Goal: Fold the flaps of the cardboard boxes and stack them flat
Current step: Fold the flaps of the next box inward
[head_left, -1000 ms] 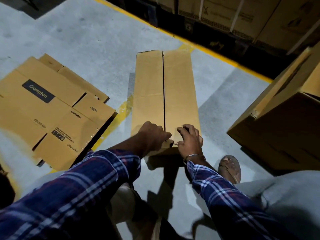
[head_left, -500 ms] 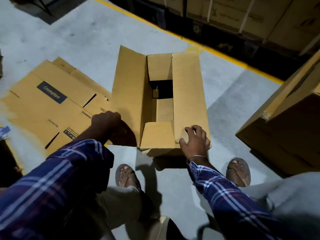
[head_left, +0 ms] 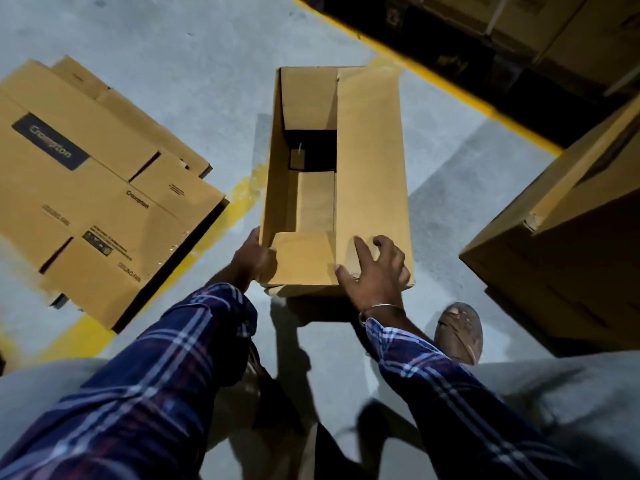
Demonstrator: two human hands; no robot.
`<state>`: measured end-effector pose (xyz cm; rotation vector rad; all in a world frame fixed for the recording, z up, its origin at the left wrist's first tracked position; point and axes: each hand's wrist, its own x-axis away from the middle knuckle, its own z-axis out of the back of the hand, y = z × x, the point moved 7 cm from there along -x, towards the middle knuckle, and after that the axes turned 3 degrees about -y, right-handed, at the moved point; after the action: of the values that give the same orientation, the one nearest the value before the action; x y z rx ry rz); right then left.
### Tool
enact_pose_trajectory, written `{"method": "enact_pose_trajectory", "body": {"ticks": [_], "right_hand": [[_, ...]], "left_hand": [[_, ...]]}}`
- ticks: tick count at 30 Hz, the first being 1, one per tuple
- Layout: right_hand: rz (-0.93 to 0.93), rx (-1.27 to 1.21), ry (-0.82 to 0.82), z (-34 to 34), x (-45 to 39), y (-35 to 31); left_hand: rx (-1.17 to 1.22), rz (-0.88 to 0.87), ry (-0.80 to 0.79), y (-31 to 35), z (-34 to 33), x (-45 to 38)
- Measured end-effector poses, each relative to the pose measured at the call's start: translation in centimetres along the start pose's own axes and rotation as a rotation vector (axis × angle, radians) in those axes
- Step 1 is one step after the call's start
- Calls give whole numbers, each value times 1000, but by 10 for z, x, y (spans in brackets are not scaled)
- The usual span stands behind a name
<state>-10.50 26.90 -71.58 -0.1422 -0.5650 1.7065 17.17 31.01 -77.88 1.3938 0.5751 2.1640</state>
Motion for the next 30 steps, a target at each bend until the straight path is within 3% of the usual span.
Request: {"method": "enact_pose_trajectory", "body": {"ticks": [3, 6, 10, 15, 17, 22, 26, 30], "right_hand": [[-54, 83, 31, 2, -4, -11], [-102, 153, 40, 0, -10, -21], [-114, 180, 36, 4, -13, -24], [-72, 141, -14, 36, -8, -38], [-8, 53, 39, 62, 2, -51], [24, -64, 323, 149, 17, -36], [-184, -74, 354, 178, 9, 29], [-438, 148, 224, 150, 4, 86]], "left_hand": [[-64, 68, -42, 9, 10, 2], [-273, 66, 55, 56, 30, 39], [-595, -209, 79, 140, 56, 76], [-714, -402, -28, 189, 62, 150], [-732, -446, -38, 188, 54, 178], [-890, -378, -299, 177, 16, 223], [-837, -510, -269, 179, 3, 246], [-798, -503, -301, 177, -10, 247]]}}
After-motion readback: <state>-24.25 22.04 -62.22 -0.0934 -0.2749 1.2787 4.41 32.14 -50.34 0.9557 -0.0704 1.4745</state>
